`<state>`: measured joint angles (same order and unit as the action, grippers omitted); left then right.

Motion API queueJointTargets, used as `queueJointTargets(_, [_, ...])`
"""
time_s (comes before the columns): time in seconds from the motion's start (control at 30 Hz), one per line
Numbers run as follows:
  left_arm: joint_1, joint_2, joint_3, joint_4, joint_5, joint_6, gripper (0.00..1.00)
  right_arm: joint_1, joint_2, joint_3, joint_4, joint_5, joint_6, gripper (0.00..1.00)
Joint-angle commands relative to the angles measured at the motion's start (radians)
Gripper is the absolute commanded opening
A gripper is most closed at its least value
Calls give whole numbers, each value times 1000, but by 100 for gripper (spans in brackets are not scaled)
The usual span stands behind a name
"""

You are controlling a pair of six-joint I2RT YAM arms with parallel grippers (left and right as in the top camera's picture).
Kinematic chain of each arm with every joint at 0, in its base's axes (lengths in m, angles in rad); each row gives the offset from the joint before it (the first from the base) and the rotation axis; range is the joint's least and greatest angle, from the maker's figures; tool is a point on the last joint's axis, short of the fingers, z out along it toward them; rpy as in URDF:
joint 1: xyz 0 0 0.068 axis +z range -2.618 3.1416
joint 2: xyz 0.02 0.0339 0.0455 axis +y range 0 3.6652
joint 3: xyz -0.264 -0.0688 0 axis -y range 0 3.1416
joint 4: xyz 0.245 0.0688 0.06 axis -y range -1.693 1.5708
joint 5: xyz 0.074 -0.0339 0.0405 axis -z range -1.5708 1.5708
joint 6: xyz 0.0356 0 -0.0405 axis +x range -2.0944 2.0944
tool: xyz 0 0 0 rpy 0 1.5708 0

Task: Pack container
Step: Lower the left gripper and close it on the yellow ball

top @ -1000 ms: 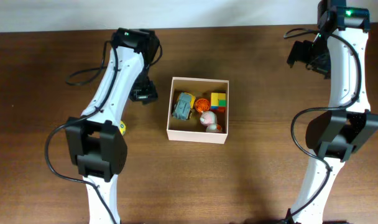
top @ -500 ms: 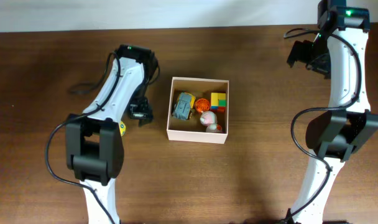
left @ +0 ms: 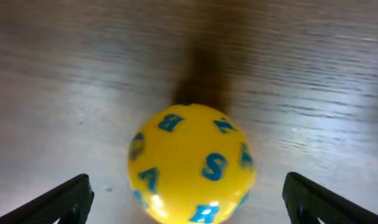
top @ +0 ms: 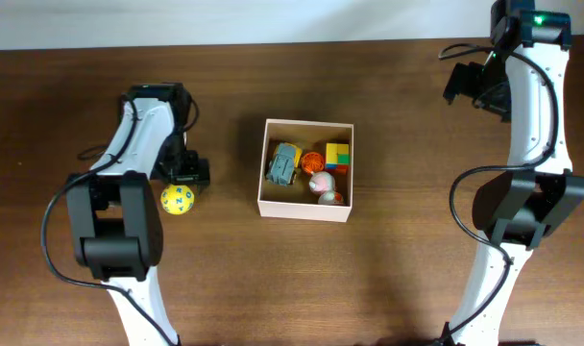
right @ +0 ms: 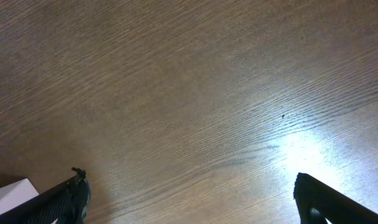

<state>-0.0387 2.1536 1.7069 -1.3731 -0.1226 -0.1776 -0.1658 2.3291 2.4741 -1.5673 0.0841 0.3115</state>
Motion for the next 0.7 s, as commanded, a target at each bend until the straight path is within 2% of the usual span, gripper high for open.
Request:
queueJointTargets(0.0, [-11, -26, -14, 0, 146, 102, 99, 2, -32, 14, 0, -2, 5, 99])
queueJointTargets(0.43, [-4, -26, -139, 1, 143, 104, 100, 2, -32, 14, 0, -2, 5, 99])
queueJointTargets(0.57, [-2, -26, -153, 8, 137, 104, 90, 2, -32, 14, 0, -2, 5, 99])
queueJointTargets(0.67, [-2, -26, -163, 28, 123, 104, 89, 2, -32, 14, 0, -2, 5, 99])
